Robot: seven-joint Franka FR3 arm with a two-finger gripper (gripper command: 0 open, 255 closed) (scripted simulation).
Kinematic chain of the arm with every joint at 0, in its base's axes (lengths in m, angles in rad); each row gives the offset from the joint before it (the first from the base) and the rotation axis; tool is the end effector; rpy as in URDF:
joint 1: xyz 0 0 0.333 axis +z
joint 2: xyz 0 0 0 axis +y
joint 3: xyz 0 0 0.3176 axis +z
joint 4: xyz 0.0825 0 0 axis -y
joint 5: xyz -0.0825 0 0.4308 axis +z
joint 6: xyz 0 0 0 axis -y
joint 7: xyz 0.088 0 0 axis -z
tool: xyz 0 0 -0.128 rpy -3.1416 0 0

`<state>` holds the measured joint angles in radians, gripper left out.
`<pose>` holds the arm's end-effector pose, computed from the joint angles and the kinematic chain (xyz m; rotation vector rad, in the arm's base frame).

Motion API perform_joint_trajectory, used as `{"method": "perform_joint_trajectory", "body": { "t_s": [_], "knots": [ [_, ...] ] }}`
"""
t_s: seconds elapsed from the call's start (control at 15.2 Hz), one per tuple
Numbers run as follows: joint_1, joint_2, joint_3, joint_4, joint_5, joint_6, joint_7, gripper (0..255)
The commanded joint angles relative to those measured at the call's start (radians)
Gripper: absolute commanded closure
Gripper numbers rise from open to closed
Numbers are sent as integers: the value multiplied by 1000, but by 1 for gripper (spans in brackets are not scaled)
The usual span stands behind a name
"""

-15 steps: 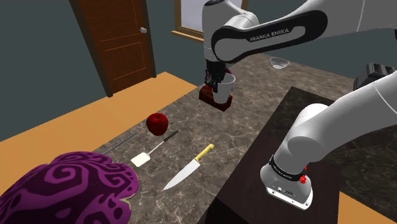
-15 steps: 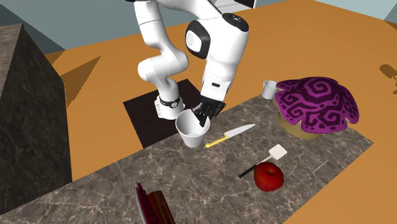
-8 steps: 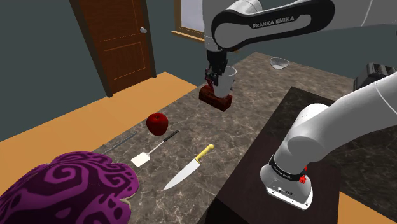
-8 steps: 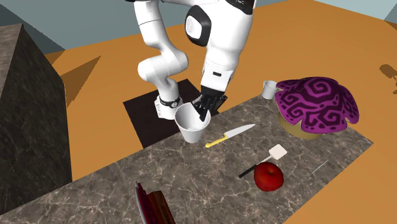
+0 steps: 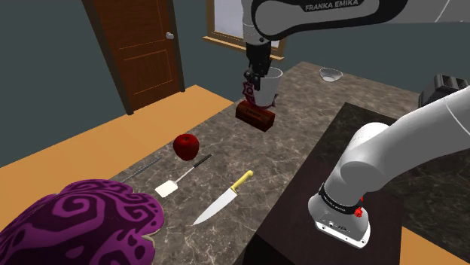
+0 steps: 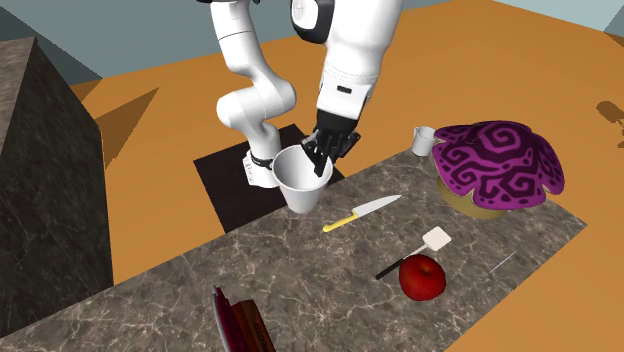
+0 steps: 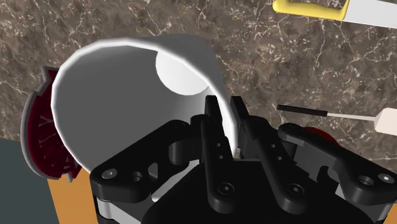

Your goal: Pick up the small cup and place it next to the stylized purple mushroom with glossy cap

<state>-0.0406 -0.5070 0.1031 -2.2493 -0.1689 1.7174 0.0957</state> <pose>0.4419 0.0126 0.5296 2.9232 -0.0288 -0.0176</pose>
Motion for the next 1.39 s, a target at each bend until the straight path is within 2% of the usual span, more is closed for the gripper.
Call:
{"method": "perform_joint_trajectory", "body": {
  "t_s": [0.0, 0.73, 1.32],
  "knots": [
    [-1, -1, -1, 22, 0, -22, -5, 255],
    [-4, 21, 1, 182, 0, -159, -29, 255],
    [60, 110, 173, 284, 68, -207, 192, 255]
  ]
}}
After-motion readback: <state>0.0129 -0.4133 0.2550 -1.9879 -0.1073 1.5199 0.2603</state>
